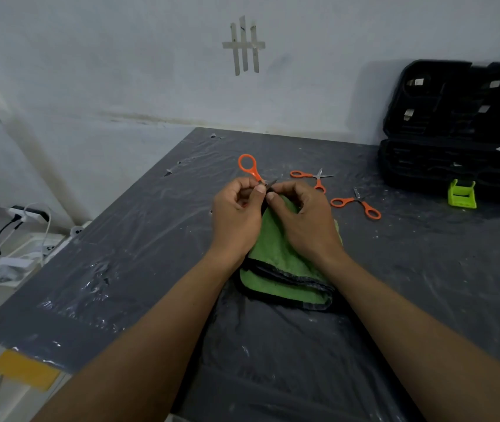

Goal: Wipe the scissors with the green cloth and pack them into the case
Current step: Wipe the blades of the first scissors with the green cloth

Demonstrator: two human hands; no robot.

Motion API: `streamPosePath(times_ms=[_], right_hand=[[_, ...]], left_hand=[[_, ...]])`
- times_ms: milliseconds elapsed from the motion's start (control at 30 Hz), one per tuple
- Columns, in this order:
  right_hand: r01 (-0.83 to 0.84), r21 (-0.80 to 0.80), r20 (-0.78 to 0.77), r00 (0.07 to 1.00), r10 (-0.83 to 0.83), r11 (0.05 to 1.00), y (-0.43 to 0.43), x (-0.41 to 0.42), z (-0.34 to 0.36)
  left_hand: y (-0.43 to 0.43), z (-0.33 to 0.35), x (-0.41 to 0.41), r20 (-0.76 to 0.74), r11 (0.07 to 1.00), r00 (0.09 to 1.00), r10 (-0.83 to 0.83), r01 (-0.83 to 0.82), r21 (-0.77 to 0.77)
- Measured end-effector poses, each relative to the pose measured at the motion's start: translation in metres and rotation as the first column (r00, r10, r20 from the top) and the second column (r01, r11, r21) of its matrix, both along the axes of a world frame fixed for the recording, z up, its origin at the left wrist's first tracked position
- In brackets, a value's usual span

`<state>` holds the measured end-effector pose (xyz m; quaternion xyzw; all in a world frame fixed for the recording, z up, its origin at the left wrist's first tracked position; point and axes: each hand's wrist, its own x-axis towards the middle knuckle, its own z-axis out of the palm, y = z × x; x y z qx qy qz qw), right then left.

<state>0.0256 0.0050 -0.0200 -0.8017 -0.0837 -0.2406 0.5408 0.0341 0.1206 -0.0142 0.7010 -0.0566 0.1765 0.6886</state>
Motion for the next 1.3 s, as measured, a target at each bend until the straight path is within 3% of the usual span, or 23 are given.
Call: streamPosePath(times_ms=[567,667,800,900,1033,1300], right_hand=[[0.036,-0.109,-0.041,0.998,-0.04,0.993,-0.001,0.001,-0.001],[0.068,0.001,-0.083,0.994,-0.067,0.998,-0.008,0.002,-0.002],[0.099,0.148,0.019,0.994,-0.103,0.984,-0.007,-0.003,0.002],[0.139,0.046,0.158,0.977,-0.144,0.989,-0.003,-0.004,0.0],[0.166,-0.138,0.277,0.953,-0.123,0.976,0.001,0.001,-0.003],[0.163,-0.235,0.186,0.975,-0.12,0.958,0.001,0.005,-0.006]], left_hand=[[0.003,0.01,-0.002,-0.059,0.995,0.996,0.065,-0.069,-0.066],[0.011,0.015,0.003,-0.069,0.981,0.988,0.139,-0.147,-0.128],[0.011,0.012,0.004,-0.21,0.992,0.977,0.039,-0.062,-0.105],[0.008,0.009,0.004,-0.223,0.999,0.974,0.027,-0.037,-0.039],[0.005,0.003,0.003,-0.107,0.996,0.993,0.048,-0.04,0.082],[0.005,0.003,0.002,-0.023,0.965,0.999,0.035,-0.028,0.262]])
